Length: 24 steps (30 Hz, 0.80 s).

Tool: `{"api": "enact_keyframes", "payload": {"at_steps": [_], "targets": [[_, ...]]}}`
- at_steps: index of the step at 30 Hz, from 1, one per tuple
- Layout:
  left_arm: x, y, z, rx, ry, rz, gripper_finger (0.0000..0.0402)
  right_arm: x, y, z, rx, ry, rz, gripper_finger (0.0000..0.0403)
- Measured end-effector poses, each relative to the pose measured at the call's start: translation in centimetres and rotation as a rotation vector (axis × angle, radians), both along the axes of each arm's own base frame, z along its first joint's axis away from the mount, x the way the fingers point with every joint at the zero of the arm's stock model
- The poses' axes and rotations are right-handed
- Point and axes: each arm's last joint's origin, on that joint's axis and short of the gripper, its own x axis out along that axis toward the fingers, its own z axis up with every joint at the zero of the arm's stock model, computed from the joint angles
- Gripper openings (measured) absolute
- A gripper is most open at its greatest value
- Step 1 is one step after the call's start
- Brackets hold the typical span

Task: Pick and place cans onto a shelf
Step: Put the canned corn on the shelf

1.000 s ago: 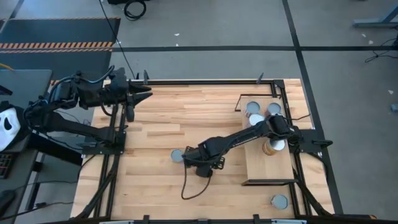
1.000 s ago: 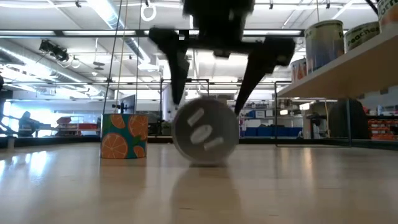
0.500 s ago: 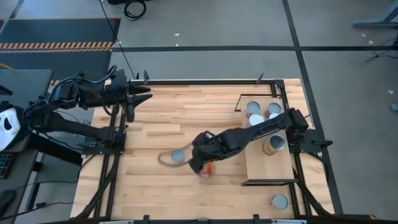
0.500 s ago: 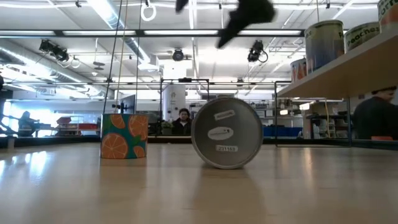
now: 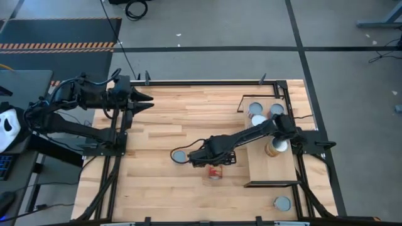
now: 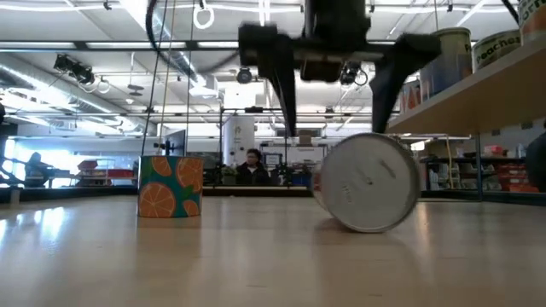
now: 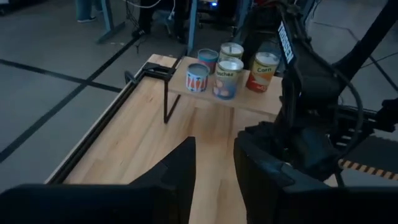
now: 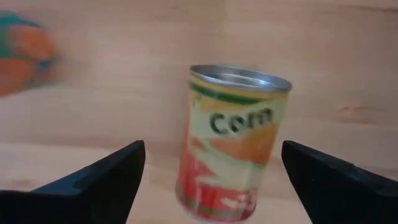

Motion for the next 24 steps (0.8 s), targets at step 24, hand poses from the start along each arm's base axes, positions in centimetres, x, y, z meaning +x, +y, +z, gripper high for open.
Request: {"api": "enact_keyframes", "payload": {"at_steps": [24], "targets": [[-0.1,0.0,-0.3,0.0,0.033,-0.003,0.0117,2.0,-3.2,-5.1,0.014,0.074,0.662,0.0373]]}}
